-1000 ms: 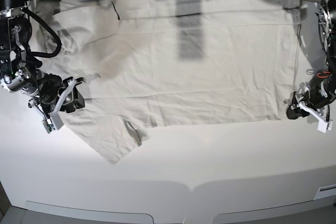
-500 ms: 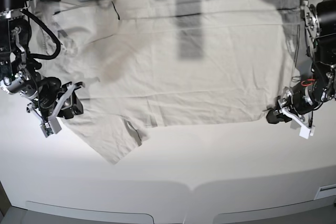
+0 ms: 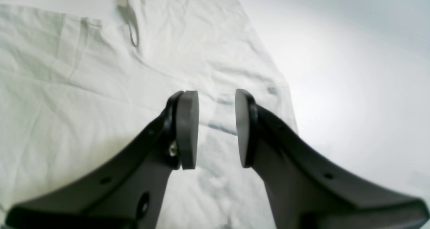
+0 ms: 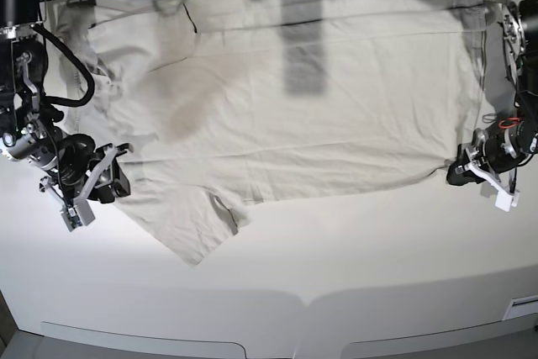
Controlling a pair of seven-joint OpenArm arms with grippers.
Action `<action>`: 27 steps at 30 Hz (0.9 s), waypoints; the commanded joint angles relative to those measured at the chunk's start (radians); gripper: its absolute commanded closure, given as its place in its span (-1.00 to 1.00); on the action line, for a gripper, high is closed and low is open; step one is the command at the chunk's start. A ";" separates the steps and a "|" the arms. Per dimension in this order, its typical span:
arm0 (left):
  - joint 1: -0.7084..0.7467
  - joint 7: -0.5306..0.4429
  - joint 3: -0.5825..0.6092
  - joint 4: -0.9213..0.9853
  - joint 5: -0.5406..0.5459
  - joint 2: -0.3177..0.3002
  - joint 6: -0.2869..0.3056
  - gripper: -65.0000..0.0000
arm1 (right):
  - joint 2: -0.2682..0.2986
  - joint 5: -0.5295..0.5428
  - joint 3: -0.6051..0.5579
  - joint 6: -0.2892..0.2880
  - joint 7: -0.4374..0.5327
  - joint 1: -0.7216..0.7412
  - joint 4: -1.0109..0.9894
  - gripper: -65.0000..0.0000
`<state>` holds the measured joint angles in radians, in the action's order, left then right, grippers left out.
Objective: Fold the T-shirt properly
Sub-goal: 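Move both grippers to the hem corners of the shirt, then grasp the hem corners with both grippers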
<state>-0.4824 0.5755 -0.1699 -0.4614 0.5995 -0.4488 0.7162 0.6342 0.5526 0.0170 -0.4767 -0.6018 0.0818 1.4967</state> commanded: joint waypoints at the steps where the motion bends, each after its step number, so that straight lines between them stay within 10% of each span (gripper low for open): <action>1: -0.014 0.000 0.001 -0.004 -0.016 -0.014 -0.018 1.00 | 0.009 0.000 0.008 0.000 0.026 0.042 -0.014 0.41; 15: -0.014 -0.023 0.001 -0.004 -0.015 -0.002 -0.018 1.00 | -0.084 -0.069 -0.313 -0.063 -0.005 0.593 -0.567 0.34; 27: -0.014 -0.031 0.001 -0.004 -0.024 0.053 -0.018 1.00 | -0.189 -0.124 -0.325 -0.070 -0.103 0.817 -0.916 0.34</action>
<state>-0.4847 0.5228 -0.1703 -0.4603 0.6003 -0.3874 0.7074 0.4366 0.4202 -0.3141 -0.5400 -0.7139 0.8623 0.5678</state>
